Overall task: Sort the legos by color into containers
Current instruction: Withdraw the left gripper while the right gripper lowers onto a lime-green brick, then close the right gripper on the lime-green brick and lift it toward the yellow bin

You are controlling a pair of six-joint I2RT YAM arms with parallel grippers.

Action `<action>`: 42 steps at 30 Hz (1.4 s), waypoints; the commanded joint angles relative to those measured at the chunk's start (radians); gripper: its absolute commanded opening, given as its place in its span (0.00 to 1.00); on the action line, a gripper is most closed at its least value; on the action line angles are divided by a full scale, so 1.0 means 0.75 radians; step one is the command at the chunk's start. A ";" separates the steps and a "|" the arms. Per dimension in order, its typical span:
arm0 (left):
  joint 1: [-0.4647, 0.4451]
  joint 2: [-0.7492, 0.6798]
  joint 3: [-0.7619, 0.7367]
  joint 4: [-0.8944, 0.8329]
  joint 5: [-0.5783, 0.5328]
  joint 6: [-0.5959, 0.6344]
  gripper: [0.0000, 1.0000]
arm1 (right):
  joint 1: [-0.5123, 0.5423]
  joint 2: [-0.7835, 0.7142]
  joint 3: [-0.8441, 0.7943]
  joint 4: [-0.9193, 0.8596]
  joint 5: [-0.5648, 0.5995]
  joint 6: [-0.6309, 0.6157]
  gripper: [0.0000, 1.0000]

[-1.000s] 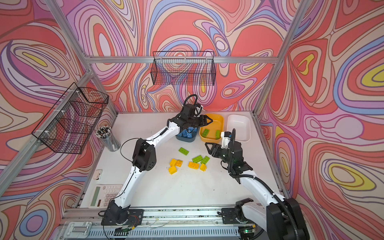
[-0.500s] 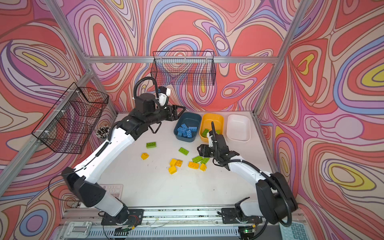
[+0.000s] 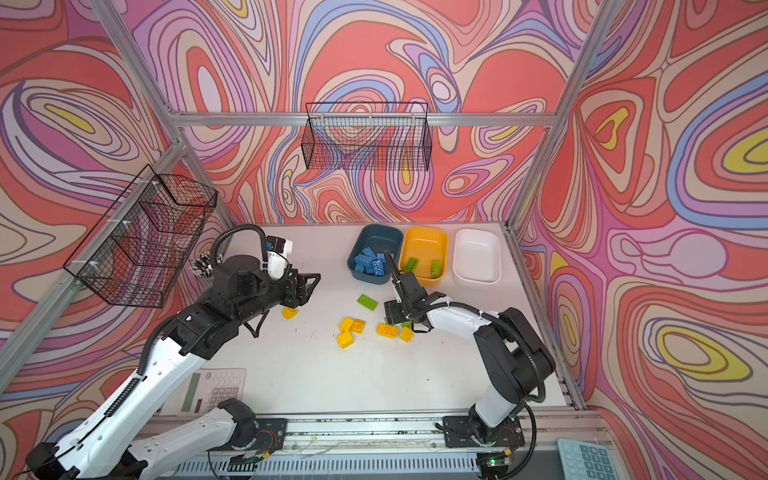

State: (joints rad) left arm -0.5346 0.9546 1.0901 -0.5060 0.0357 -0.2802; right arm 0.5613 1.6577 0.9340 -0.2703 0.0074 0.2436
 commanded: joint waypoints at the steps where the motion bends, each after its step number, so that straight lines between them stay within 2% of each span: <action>1: 0.011 -0.040 -0.065 -0.073 -0.085 0.044 0.70 | 0.037 0.049 0.053 -0.064 0.084 -0.051 0.76; 19: 0.021 -0.061 -0.138 -0.066 -0.087 0.075 0.70 | 0.111 0.130 0.086 -0.128 0.154 -0.029 0.73; 28: 0.022 -0.068 -0.143 -0.072 -0.087 0.073 0.70 | 0.135 0.189 0.117 -0.147 0.178 -0.028 0.75; 33: 0.022 -0.072 -0.143 -0.075 -0.092 0.073 0.70 | 0.142 0.178 0.120 -0.150 0.195 -0.014 0.70; 37: 0.021 -0.074 -0.144 -0.077 -0.092 0.079 0.70 | 0.145 0.149 0.140 -0.168 0.222 0.000 0.60; 42: 0.022 -0.081 -0.142 -0.082 -0.095 0.081 0.70 | 0.146 0.098 0.181 -0.182 0.200 0.020 0.58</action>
State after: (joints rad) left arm -0.5282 0.9134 0.9924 -0.5430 -0.0273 -0.2363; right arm 0.6636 1.7794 1.0378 -0.3954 0.1528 0.2474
